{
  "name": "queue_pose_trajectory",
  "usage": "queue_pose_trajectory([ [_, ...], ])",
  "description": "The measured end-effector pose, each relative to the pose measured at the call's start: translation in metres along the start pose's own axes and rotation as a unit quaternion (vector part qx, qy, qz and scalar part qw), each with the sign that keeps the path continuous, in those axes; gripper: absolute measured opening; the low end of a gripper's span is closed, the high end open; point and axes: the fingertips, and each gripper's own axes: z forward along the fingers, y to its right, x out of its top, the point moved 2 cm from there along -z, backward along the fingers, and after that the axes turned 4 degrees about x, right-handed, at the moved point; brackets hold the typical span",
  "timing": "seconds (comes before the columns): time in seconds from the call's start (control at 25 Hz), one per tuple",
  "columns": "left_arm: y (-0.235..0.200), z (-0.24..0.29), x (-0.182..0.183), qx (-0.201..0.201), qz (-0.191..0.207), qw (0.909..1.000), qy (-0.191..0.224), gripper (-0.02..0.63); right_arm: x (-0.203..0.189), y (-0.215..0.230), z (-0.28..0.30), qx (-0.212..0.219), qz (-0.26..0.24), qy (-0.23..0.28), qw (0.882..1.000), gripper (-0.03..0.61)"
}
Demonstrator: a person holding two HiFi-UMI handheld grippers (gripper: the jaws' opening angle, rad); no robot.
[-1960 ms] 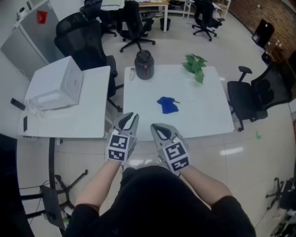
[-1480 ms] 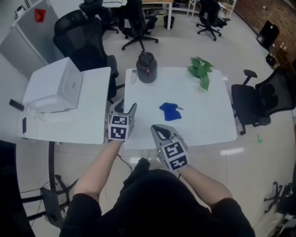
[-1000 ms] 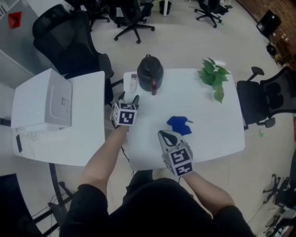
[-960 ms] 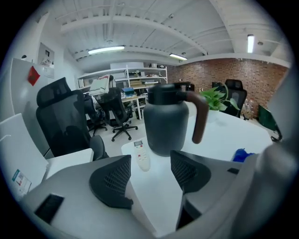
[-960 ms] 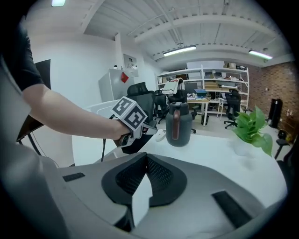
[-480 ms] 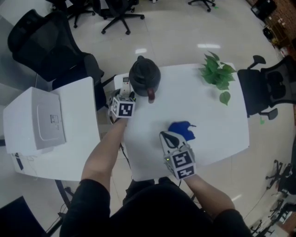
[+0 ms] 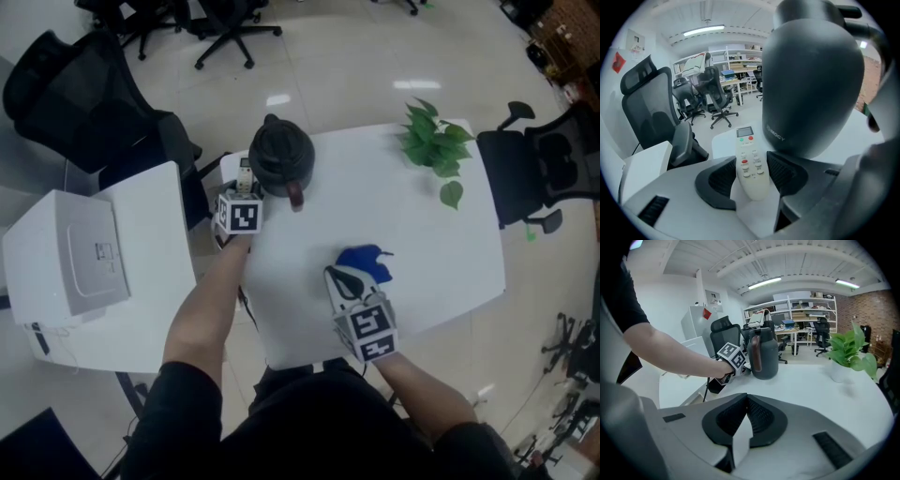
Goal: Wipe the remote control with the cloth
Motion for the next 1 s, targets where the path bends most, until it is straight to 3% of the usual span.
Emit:
queue_pose_trajectory([
  [0.32,-0.012,-0.026,-0.005,0.025,0.014,0.9995,0.013,0.207,-0.006,0.015,-0.012,-0.018,-0.001,0.005,1.0,0.009],
  [0.6,-0.016,-0.089,-0.022,0.027,-0.03,0.9971,0.065,0.206,-0.028,0.046,-0.027,-0.063,-0.007,-0.01,0.998,0.011],
  [0.8,0.007,-0.149,-0.035,0.014,-0.031,0.9945,0.099,0.206,-0.059,0.07,-0.022,-0.084,-0.019,-0.054,0.995,0.18],
  [1.0,0.038,-0.202,-0.046,-0.005,-0.016,0.9921,0.124,0.206,-0.092,0.087,0.004,-0.086,-0.05,-0.12,0.988,0.283],
])
